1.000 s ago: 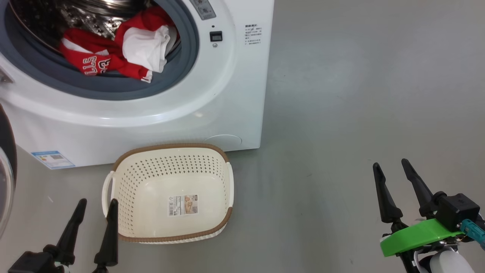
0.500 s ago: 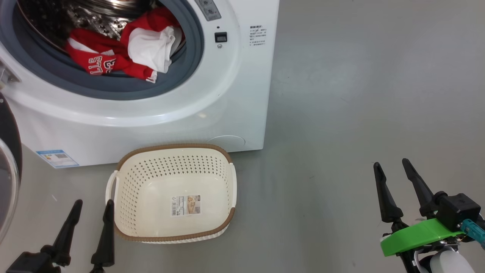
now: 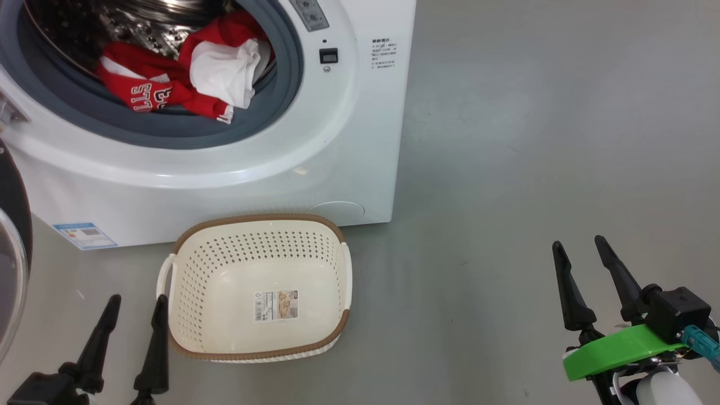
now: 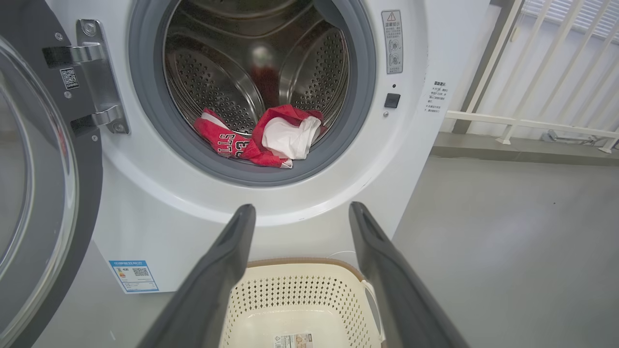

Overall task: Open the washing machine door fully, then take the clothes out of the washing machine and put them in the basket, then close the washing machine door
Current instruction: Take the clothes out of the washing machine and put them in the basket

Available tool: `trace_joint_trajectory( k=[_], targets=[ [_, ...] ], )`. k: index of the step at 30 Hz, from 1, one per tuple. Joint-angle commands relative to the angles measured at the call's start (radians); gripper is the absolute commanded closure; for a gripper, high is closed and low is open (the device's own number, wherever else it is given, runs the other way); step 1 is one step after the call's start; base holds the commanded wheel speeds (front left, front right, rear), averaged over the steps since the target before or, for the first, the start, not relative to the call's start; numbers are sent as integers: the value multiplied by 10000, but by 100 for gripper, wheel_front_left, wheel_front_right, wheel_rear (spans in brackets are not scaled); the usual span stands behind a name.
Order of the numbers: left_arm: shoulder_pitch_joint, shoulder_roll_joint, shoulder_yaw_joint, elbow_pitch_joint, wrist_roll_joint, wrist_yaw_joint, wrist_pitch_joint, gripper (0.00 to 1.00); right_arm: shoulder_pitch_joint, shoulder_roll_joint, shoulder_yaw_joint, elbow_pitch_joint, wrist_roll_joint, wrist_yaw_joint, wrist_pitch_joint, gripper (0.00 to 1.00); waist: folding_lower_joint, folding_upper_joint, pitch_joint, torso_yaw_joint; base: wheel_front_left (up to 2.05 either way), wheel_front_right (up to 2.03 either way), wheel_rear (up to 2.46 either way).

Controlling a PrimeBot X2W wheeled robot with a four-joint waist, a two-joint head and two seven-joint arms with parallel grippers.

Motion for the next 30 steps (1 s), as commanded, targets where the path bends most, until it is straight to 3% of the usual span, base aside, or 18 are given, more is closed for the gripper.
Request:
trace_joint_trajectory(
  k=[1,20,30],
  targets=[
    [-362,251,356,-191,-68,13,-49,0,-190,-45,227,-232,-77,62,-65,0,0,-1,3,7,91,-110,19],
    [-586,267,496,-98,-109,13,-49,0,-235,-34,252,-266,-88,62,-65,0,0,-1,122,40,103,-124,21],
    [-594,301,444,-96,-92,13,-49,0,-235,-5,273,-266,-83,62,-65,0,0,-1,224,31,20,-20,0]
  ],
)
